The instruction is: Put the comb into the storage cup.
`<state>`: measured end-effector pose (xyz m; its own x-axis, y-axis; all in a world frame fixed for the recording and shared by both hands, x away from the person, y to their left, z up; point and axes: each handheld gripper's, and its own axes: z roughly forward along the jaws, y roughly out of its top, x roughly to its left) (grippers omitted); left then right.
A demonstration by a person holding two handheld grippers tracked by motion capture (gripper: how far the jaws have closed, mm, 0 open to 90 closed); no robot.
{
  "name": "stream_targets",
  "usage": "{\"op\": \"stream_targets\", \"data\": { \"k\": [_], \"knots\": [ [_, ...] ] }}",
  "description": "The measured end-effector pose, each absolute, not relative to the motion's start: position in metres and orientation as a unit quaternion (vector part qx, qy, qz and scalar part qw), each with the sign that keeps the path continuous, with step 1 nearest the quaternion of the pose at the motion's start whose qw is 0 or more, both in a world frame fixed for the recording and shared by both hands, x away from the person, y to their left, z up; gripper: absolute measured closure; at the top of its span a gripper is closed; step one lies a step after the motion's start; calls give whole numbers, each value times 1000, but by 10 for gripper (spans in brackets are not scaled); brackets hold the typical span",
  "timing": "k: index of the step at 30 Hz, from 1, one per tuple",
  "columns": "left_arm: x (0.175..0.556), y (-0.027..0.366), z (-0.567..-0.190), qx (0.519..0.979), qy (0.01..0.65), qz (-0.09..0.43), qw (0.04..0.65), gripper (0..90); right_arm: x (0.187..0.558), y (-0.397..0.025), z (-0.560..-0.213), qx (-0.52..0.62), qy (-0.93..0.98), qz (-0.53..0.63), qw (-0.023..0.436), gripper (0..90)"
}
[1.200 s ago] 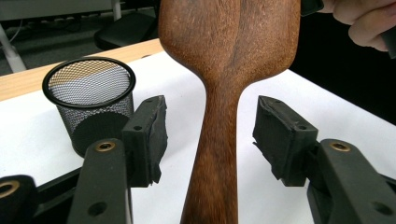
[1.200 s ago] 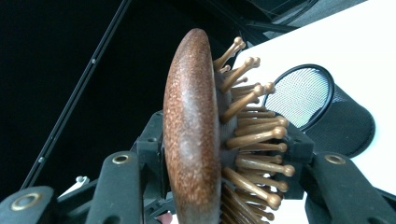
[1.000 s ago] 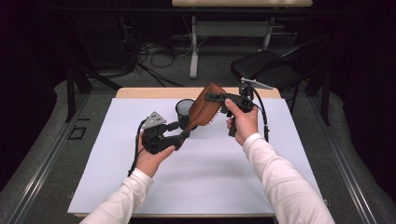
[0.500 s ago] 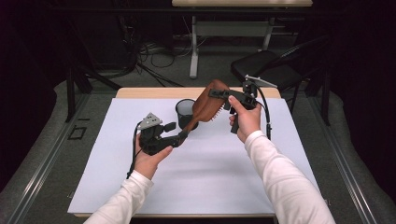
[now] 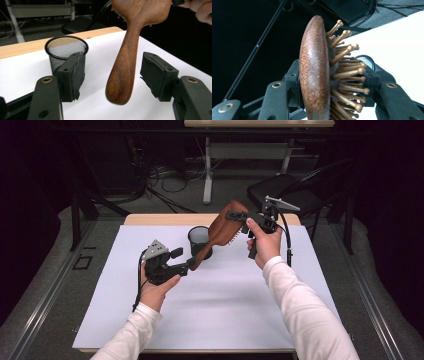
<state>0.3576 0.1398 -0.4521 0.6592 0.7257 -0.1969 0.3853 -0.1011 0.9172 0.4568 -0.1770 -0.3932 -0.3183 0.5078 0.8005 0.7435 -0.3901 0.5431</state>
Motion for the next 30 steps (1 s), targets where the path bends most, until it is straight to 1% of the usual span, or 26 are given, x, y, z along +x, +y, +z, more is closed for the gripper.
{"op": "stream_targets", "data": {
  "k": [2,6,12,15,16,20,24,28,30],
  "knots": [
    [358,140,-452,724,386,157,550,352,458,-177,-392,-576,-543,-603,95,478],
    [357,141,-451,721,389,169,548,319,460,-177,-388,-576,-544,-603,90,478],
    [357,140,-450,725,395,183,534,198,463,-176,-381,-577,-542,-606,82,478],
    [356,140,-450,724,396,193,531,169,465,-175,-378,-578,-540,-607,80,478],
    [356,140,-450,724,395,193,531,152,465,-175,-378,-579,-537,-609,78,478],
    [357,142,-450,717,402,190,538,133,467,-174,-375,-581,-538,-606,74,478],
    [358,146,-451,709,416,195,534,69,469,-175,-373,-582,-534,-610,68,478],
    [360,150,-451,695,433,189,542,5,471,-176,-370,-586,-531,-609,62,478],
    [361,151,-451,691,437,188,544,4,472,-176,-368,-587,-530,-609,58,477]
  ]
}}
